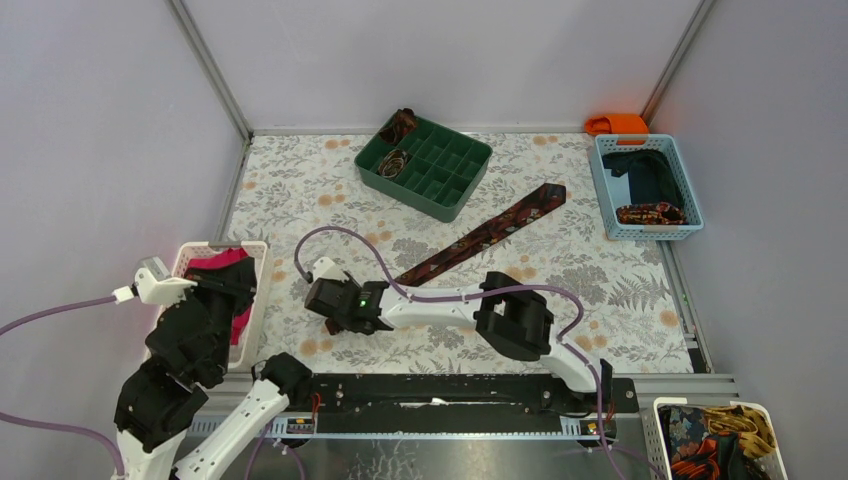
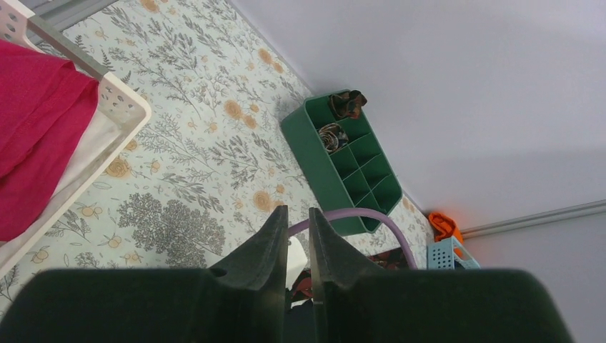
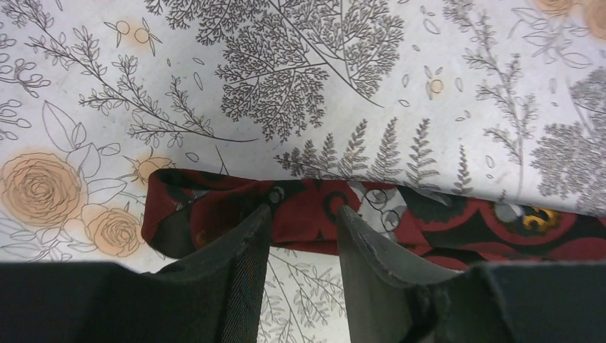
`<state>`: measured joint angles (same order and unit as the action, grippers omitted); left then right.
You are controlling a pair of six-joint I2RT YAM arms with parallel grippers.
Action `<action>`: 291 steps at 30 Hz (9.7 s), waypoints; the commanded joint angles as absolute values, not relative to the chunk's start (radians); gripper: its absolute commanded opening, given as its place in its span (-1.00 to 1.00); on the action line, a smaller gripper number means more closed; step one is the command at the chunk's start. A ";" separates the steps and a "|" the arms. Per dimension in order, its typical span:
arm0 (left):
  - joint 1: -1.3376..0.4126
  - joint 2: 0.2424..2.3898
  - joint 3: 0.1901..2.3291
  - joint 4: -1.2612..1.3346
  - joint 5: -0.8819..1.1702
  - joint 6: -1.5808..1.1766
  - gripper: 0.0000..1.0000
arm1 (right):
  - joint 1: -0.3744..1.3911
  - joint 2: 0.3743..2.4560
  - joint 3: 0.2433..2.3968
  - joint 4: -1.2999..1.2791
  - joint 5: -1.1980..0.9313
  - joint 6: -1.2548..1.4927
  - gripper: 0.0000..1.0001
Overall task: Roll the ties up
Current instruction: Flatten out the tie at the center of the board, then roll the tie at the center of the board.
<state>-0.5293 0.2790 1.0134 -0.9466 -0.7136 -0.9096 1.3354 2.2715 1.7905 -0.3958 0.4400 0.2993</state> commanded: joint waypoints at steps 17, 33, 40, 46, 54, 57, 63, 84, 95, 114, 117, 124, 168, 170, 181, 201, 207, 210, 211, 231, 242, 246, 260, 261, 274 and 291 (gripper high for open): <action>-0.525 0.312 1.028 -0.943 -0.700 -0.918 -0.53 | 1.439 2.223 1.916 -0.459 0.443 0.292 -0.05; -0.524 0.290 1.022 -0.945 -0.713 -0.900 -0.52 | 1.419 2.374 2.030 -0.504 0.483 0.287 0.03; -0.525 0.287 1.014 -0.950 -0.719 -0.904 -0.49 | 1.400 2.394 2.021 -0.498 0.473 0.301 -0.03; -0.525 0.290 1.005 -0.950 -0.718 -0.906 -0.49 | 1.386 2.383 1.998 -0.463 0.446 0.291 -0.29; -0.524 0.299 1.004 -0.937 -0.715 -0.904 -0.49 | 1.364 2.281 1.872 -0.324 0.347 0.272 -0.52; -0.525 0.313 0.994 -0.902 -0.695 -0.891 -0.59 | 1.333 2.197 1.743 -0.193 0.228 0.295 -0.57; -0.525 0.389 0.939 -0.796 -0.640 -0.884 -0.86 | 1.231 2.078 1.507 0.058 -0.039 0.364 -0.67; -0.525 0.661 0.621 -0.398 -0.525 -0.904 -1.00 | 0.953 1.928 1.067 0.492 -0.428 0.597 -0.70; -0.524 0.806 0.497 -0.257 -0.527 -0.913 -1.00 | 0.921 2.006 1.104 0.437 -0.409 0.613 -0.69; -0.488 1.009 0.405 -0.054 -0.461 -0.889 -1.00 | 0.915 2.061 1.244 0.180 -0.292 0.542 -0.37; -0.439 1.029 0.428 -0.056 -0.414 -0.866 -1.00 | 0.915 2.034 1.240 0.186 -0.305 0.541 -0.18; -0.290 1.136 0.494 -0.046 -0.247 -0.816 -1.00 | 0.915 1.974 1.237 0.165 -0.292 0.528 -0.02; -0.196 1.292 0.372 0.060 0.112 -0.787 -1.00 | 1.124 2.147 1.258 0.226 0.159 0.444 -1.00; -0.196 1.296 0.376 0.057 0.105 -0.790 -1.00 | 1.124 2.142 1.251 0.226 0.140 0.443 -1.00; -0.185 1.131 0.569 -0.165 -0.142 -0.816 -1.00 | 1.167 1.915 1.195 0.023 0.229 0.370 -0.91; -0.186 0.371 0.884 -0.668 -0.408 -0.804 -0.87 | 1.282 2.169 1.766 -0.397 0.480 0.177 0.21; -0.186 0.377 0.883 -0.676 -0.429 -0.788 -0.85 | 1.282 2.226 1.830 -0.394 0.442 0.187 0.21; -0.185 0.386 0.885 -0.675 -0.429 -0.780 -0.85 | 1.282 2.250 1.843 -0.400 0.473 0.191 0.21; -0.185 0.386 0.883 -0.672 -0.427 -0.777 -0.85 | 1.281 2.260 1.848 -0.402 0.486 0.187 0.20; -0.186 0.390 0.861 -0.655 -0.429 -0.759 -0.81 | 1.222 2.376 1.892 -0.460 0.435 0.288 0.19; -0.186 0.390 0.861 -0.642 -0.416 -0.744 -0.71 | 1.159 2.390 1.918 -0.464 0.348 0.323 -0.16; -0.186 0.394 0.864 -0.634 -0.412 -0.734 -0.71 | 1.133 2.371 1.896 -0.416 0.271 0.331 -0.29; -0.185 0.453 0.812 -0.544 -0.316 -0.735 -0.87 | 1.020 2.190 1.604 -0.047 -0.105 0.397 -0.43; -0.186 0.458 0.807 -0.536 -0.309 -0.741 -0.89 | 1.007 2.179 1.578 -0.017 -0.147 0.413 -0.45; -0.186 0.612 0.625 -0.273 -0.115 -0.828 -1.00 | 0.837 2.047 1.264 0.458 -0.546 0.674 -0.59; -0.356 0.990 0.526 0.158 -0.125 -0.812 -1.00 | 0.699 2.150 1.120 0.928 -0.810 1.037 -0.64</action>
